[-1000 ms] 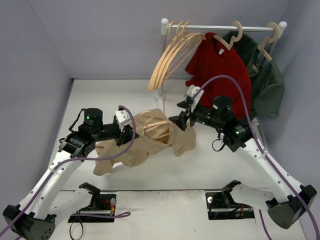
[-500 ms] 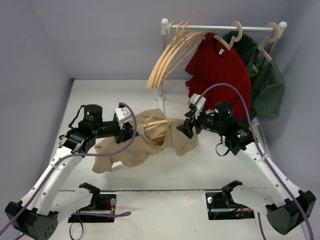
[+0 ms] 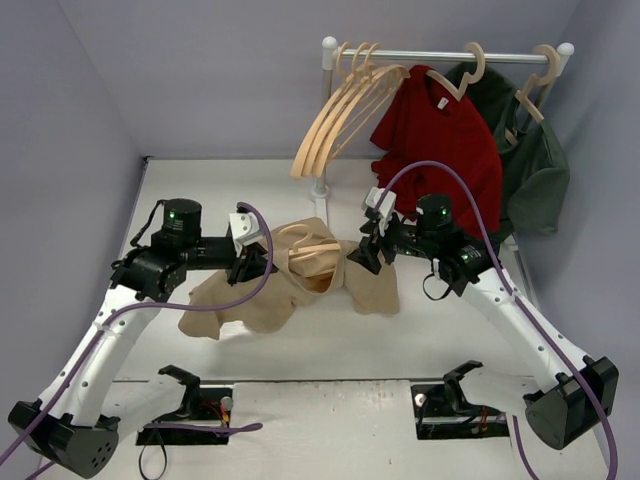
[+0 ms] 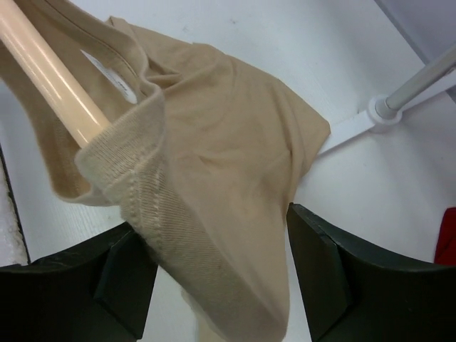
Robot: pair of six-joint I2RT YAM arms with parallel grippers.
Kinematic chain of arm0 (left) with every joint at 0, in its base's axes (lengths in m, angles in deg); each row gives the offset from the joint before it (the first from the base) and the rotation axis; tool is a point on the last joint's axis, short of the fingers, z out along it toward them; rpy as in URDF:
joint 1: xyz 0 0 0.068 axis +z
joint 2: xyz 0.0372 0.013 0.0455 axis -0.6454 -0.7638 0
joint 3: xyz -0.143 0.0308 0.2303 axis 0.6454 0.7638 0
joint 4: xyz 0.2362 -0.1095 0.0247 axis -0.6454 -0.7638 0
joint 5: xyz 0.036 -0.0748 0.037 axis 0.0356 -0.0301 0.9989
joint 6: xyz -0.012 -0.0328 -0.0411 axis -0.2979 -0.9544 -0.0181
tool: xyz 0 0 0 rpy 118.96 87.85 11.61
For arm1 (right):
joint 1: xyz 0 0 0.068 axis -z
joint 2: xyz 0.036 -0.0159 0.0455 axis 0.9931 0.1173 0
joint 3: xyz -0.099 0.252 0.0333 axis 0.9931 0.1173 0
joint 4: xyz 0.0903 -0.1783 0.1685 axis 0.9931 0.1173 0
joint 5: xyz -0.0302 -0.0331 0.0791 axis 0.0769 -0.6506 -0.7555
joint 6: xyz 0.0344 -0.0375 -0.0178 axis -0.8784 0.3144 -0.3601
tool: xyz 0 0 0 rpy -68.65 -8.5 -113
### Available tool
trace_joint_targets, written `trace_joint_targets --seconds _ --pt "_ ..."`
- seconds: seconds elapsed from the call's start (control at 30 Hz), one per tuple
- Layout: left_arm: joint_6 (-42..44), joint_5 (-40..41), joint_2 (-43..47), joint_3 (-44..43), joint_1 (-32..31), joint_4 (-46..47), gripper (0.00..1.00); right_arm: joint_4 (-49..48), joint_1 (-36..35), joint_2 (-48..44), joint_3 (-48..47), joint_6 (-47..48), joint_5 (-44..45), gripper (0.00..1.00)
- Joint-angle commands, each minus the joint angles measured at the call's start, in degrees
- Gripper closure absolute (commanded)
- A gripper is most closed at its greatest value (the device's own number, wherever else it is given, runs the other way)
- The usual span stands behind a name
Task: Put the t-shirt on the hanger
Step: Place the hanger at the clothesline.
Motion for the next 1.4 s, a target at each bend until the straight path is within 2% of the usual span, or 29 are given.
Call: trace_joint_targets --seconds 0.0,0.03,0.17,0.27,0.4,0.6,0.7,1.0,1.07,1.13,1.17,1.27,1.37 --pt "3.5 -5.5 -1.0 -4.5 0.3 0.6 1.0 -3.2 -0.1 0.8 -3.8 1.6 -7.0 0.41" --pt "3.7 -5.8 -1.2 -4.7 0.3 0.5 1.0 -3.2 -0.1 1.0 -3.8 1.5 -7.8 0.43" --pt "4.7 -6.9 -3.2 -6.1 0.3 -0.3 1.0 -3.1 -0.2 1.2 -4.0 0.6 -13.7 0.67" --pt "5.0 -8.1 -4.2 -6.6 0.3 -0.4 1.0 -2.9 -0.2 1.1 -4.2 0.5 -16.0 0.76" --pt "5.8 -8.7 -5.0 -7.7 0.3 -1.3 1.0 -2.8 -0.3 1.1 -4.3 0.6 -18.2 0.75" --pt "6.6 -9.7 -5.2 -8.2 0.2 -2.0 1.0 -2.8 -0.3 1.6 -4.5 0.6 -20.7 0.61" --pt "7.2 -9.9 -4.9 -7.9 0.2 -2.1 1.0 -2.7 -0.3 1.7 -4.5 0.7 -21.0 0.59" --pt "7.6 -10.6 -4.5 -8.4 0.2 -2.1 1.0 -2.5 -1.0 2.5 -4.3 0.3 -21.9 0.74" --pt "7.8 -10.8 -4.5 -8.5 0.2 -2.1 1.0 -2.4 -1.4 2.7 -4.3 0.3 -22.1 0.81" --pt "7.9 -10.7 -4.3 -8.7 0.2 -2.2 1.0 -2.3 -1.7 2.8 -4.4 0.3 -21.8 0.97" --pt "8.1 -10.4 -4.2 -8.8 0.2 -2.5 1.0 -2.1 -1.7 2.6 -4.4 0.3 -21.5 1.0" --pt "8.5 -7.8 -3.6 -8.6 0.3 -3.5 1.0 -1.9 -1.6 1.3 -4.2 0.7 -20.2 1.0" --pt "9.6 -2.3 -1.8 -8.6 0.7 -5.3 0.89 -1.8 -1.5 -1.3 -3.9 1.5 -17.7 1.0"
